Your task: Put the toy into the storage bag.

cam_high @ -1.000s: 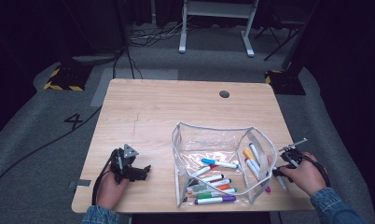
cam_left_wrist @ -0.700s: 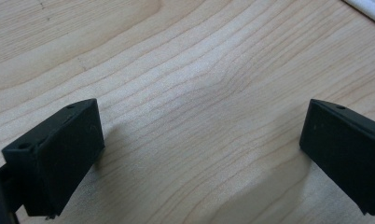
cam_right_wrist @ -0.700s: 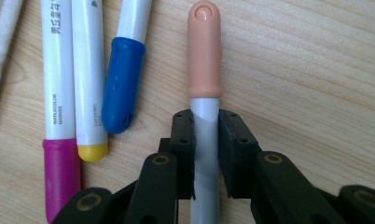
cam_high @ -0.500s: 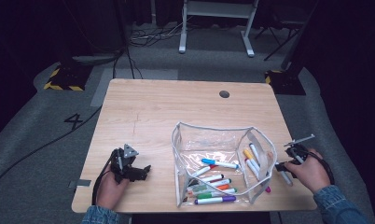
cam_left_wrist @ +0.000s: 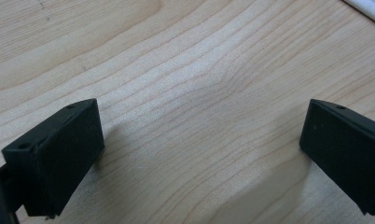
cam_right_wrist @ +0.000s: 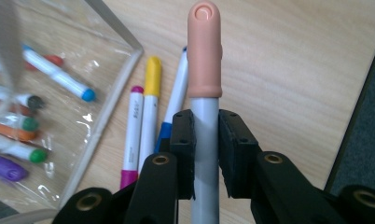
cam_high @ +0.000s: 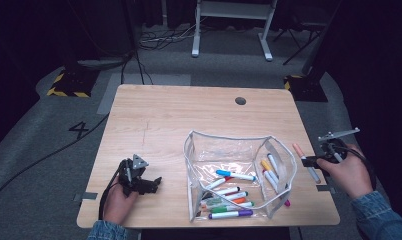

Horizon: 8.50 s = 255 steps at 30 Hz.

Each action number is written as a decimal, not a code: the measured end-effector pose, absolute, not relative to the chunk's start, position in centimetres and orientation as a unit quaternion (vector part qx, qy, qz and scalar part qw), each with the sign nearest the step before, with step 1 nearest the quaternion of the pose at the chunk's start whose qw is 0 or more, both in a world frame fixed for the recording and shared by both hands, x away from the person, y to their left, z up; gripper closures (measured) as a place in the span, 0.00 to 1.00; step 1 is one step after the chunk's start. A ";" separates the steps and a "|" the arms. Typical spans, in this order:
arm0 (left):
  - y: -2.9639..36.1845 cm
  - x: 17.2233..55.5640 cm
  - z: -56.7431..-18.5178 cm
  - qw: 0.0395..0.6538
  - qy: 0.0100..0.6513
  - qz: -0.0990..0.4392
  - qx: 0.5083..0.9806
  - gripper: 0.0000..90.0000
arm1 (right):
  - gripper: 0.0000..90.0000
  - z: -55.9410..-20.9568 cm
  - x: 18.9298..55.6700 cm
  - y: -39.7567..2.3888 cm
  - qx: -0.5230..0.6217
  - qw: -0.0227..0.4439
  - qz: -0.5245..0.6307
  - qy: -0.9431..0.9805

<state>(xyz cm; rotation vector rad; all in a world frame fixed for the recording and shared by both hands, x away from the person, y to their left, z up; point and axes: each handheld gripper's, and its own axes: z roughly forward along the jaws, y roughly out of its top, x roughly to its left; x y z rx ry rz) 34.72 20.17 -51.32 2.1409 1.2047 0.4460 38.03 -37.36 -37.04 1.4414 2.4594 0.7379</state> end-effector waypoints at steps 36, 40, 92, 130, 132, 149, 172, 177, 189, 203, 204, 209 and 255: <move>20.2 34.7 -51.3 0.317 0.458 0.169 0.813 0.00 | 0.86 -24.4 34.2 -25.2 0.246 0.128 0.323 0.905; 20.2 34.7 -51.3 0.317 0.458 0.170 0.813 0.00 | 0.86 -24.5 33.8 -23.5 0.218 0.115 0.318 0.915; 20.2 34.7 -51.3 0.317 0.457 0.170 0.813 0.00 | 0.86 -35.7 33.1 -12.6 0.081 -0.040 0.163 0.982; 20.2 34.7 -51.3 0.317 0.457 0.170 0.814 0.00 | 0.48 -28.1 35.6 -18.0 0.174 0.098 0.328 0.923; 20.2 34.7 -51.3 0.317 0.457 0.169 0.813 0.00 | 0.49 -27.6 36.0 -19.0 0.189 0.109 0.337 0.916; 20.2 34.7 -51.3 0.317 0.458 0.169 0.813 0.00 | 0.54 -26.7 40.0 -26.5 0.312 0.187 0.352 0.863; 20.2 34.7 -51.3 0.317 0.458 0.169 0.813 0.00 | 0.56 -36.7 42.2 -32.4 0.442 0.121 0.273 0.846; 20.2 34.7 -51.3 0.317 0.458 0.170 0.813 0.00 | 0.56 -39.9 42.0 -32.6 0.451 0.096 0.250 0.851; 20.2 34.7 -51.3 0.317 0.458 0.169 0.813 0.00 | 0.65 -45.0 42.4 -32.4 0.465 0.061 0.221 0.855; 20.2 34.7 -51.3 0.317 0.457 0.170 0.813 0.00 | 0.85 -47.1 42.5 -32.6 0.483 0.076 0.169 0.856; 20.2 34.7 -51.3 0.317 0.458 0.170 0.813 0.00 | 0.85 -47.1 42.5 -32.7 0.484 0.077 0.168 0.855; 20.2 34.7 -51.3 0.317 0.458 0.170 0.813 0.00 | 0.85 -46.7 42.5 -32.8 0.487 0.073 0.174 0.853; 20.1 34.7 -51.3 0.317 0.459 0.170 0.812 0.00 | 0.85 -25.7 36.0 -27.2 0.282 0.155 0.299 0.898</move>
